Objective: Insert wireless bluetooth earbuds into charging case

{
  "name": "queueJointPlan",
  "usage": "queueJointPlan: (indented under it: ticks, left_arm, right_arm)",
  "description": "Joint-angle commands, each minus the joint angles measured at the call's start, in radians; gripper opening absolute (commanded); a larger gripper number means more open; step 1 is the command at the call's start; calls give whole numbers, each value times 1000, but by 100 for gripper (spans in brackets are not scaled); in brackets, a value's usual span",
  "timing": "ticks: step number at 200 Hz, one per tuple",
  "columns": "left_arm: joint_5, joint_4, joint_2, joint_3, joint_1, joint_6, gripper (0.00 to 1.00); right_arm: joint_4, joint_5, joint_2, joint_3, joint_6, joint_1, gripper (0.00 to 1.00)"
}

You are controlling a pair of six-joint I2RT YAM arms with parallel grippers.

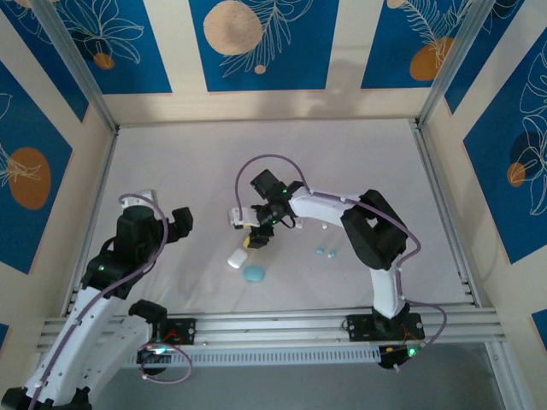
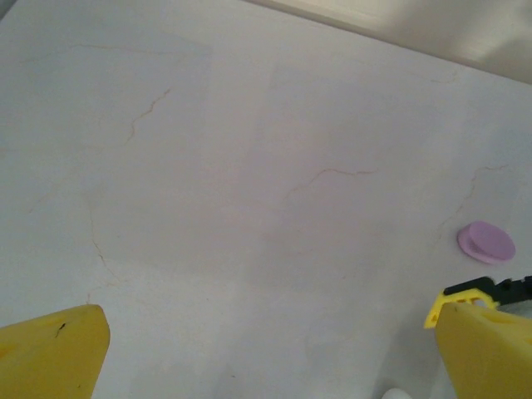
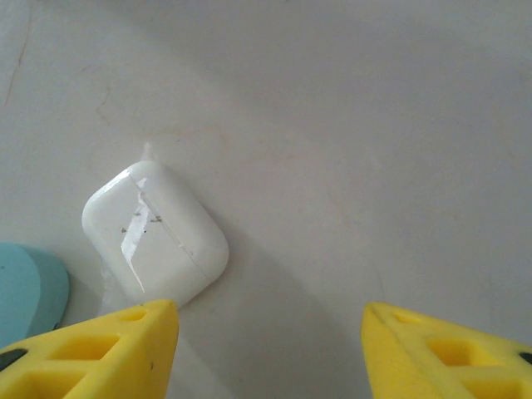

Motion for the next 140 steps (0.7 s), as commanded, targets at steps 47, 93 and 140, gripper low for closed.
queueJointPlan:
  ticks: [47,93,140]
  left_arm:
    - [-12,-7,-19,-22,12,10,100]
    - [-11,-9,-23,-21,12,15,100]
    - [-10,-15,-31,-21,12,14,100]
  right_arm:
    - [-91,-64,53,50,-161,48,70]
    - [-142,-84,92,93,-174,62,68]
    - [-173,-109,103,100,-187,69,69]
